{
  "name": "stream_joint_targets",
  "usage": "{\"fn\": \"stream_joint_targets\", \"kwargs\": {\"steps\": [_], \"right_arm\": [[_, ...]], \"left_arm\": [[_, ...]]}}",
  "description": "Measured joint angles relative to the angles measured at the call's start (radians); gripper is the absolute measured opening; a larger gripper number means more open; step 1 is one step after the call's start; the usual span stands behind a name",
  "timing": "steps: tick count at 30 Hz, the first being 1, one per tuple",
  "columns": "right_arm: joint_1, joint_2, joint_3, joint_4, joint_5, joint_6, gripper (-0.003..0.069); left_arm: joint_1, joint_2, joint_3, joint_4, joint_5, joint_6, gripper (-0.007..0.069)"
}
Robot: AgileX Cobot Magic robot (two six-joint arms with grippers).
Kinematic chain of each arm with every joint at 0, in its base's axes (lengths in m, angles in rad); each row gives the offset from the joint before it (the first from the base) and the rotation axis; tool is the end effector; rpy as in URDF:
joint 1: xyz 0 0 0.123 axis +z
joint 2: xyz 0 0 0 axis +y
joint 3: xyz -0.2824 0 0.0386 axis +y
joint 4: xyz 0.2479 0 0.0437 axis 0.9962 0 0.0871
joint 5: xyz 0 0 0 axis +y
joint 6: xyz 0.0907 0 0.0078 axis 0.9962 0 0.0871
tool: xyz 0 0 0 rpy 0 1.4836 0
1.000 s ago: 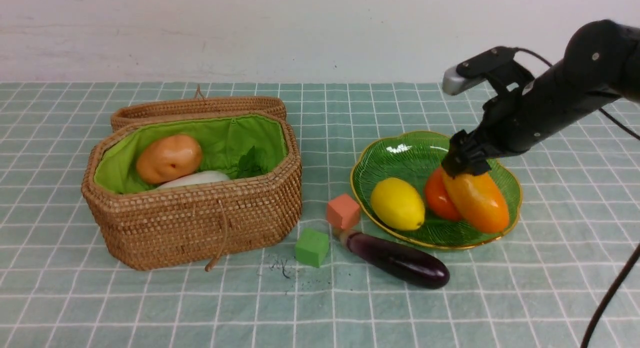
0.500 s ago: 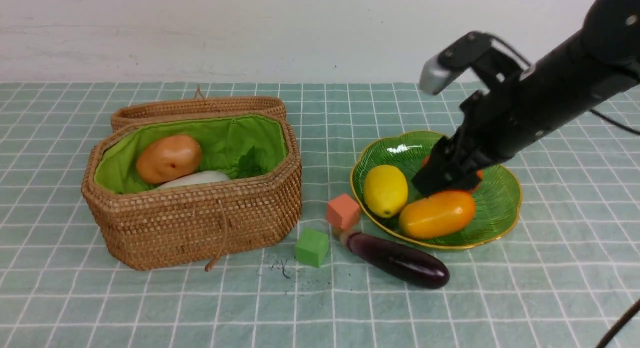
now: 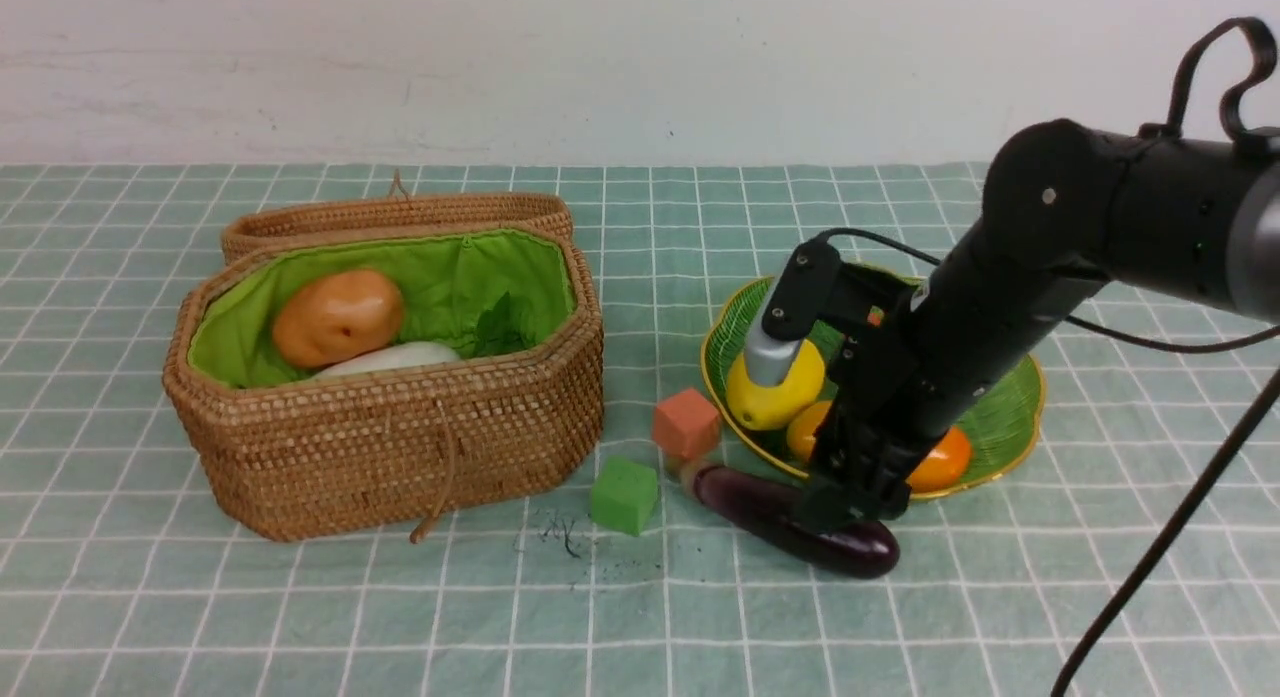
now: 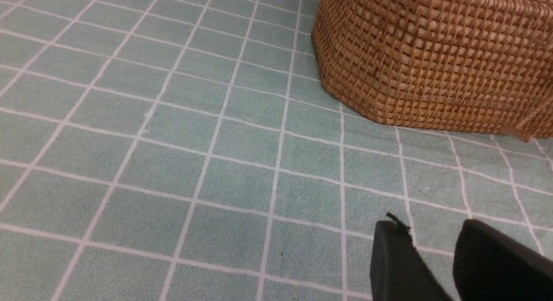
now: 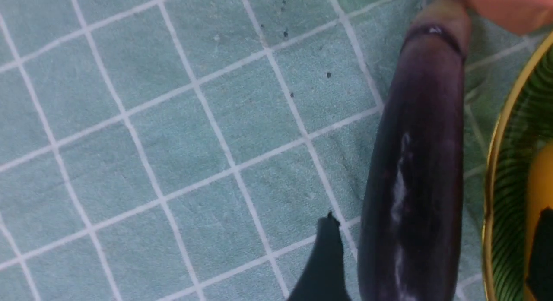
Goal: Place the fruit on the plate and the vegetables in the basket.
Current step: Grab an eggplant with your right arm and place it in the basket on the left.
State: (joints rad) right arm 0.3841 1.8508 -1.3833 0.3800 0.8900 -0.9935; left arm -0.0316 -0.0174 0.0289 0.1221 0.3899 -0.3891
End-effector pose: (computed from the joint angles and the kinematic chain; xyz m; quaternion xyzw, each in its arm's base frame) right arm 0.3469 0.1686 0.2287 -0.5434 0.8103 0.1113 0.1891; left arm 0.0520 0.0026 0.1695 -0.1121 0.8004 -0.0717 0.5846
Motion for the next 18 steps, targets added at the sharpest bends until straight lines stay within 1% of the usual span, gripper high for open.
{"fn": "stream_joint_targets", "kwargs": {"steps": [9,18], "right_arm": [[0.005,0.062,0.0,-0.048,-0.008,-0.023,0.0576],[0.005,0.094,0.0,-0.006,-0.006,-0.025,0.0576]], "left_arm": [[0.0,0.0,0.0,0.0,0.0,0.0,0.0204],[0.0,0.0,0.0,0.0,0.0,0.0,0.0207]]}}
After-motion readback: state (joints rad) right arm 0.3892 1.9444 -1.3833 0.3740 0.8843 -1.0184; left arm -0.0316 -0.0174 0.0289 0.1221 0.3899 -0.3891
